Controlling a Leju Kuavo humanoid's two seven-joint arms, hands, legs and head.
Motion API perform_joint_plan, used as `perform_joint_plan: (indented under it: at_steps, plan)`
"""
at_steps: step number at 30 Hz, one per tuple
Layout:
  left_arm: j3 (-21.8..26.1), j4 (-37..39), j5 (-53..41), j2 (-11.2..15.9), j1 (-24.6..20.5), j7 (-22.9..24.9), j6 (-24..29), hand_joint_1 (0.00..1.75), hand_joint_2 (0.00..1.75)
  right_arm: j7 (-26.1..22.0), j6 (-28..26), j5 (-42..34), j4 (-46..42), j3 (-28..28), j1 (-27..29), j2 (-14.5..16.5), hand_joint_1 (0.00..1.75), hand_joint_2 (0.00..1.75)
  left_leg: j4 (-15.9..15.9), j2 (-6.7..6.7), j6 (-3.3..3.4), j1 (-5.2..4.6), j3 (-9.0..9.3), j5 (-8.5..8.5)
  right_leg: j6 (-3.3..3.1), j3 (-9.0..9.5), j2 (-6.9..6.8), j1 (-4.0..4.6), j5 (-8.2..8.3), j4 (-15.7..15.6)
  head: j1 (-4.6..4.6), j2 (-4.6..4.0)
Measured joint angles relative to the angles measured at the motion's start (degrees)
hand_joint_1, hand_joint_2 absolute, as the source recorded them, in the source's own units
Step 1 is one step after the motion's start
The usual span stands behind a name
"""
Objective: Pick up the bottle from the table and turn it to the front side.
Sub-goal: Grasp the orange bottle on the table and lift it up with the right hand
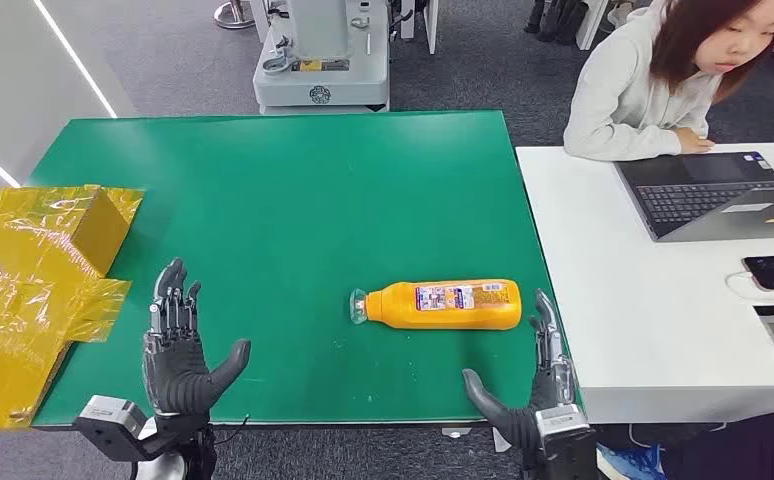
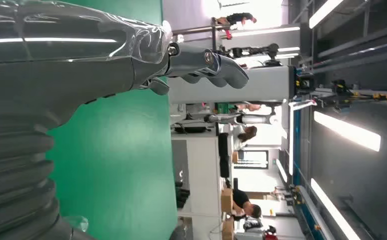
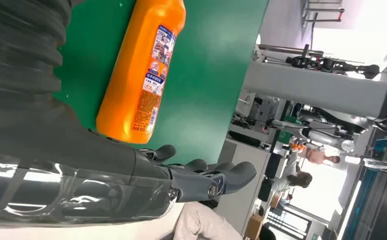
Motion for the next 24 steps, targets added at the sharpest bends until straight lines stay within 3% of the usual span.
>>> perform_joint_plan:
  at_steps: [3,14,17,24]
  plan:
    - [0.00,0.02,-0.38,-0.33,-0.35,0.03,-0.87,0.00,1.75,0.99,-0.35,2.41,0.74,-1.08,-1.00,-0.04,0.00,1.75,0.01,0.00,0.00,0.00,0.00,0.00,0.01,0.00,0.00,0.00,0.01,0.00,0.01,0.00]
    - [-1.43,5.48,-1.17,-1.38,-6.51,0.41,-4.64,0.00,1.75,9.85,0.79,24.92,6.12,-7.66,-11.86,-0.75,0.00,1.75,0.08,0.02,0.09,-0.01,0.00,0.07,0.11,0.00,0.03,-0.01,0.14,0.01,-0.01,0.00]
    - [-2.21,7.08,-1.01,-1.60,-7.90,0.28,-5.29,0.00,1.75,11.89,3.14,30.35,8.08,-7.82,-15.44,-1.68,0.00,1.75,0.10,0.02,0.11,-0.01,0.00,0.08,0.12,0.00,0.03,-0.01,0.15,0.01,0.00,0.00]
    - [-3.30,9.64,-0.90,-1.83,-9.97,0.31,-6.56,0.00,1.75,15.84,12.07,34.62,14.17,-6.68,-20.76,-3.92,0.00,1.75,0.11,0.00,0.12,-0.01,-0.04,0.09,0.12,0.00,0.02,-0.01,0.14,0.01,0.01,0.00]
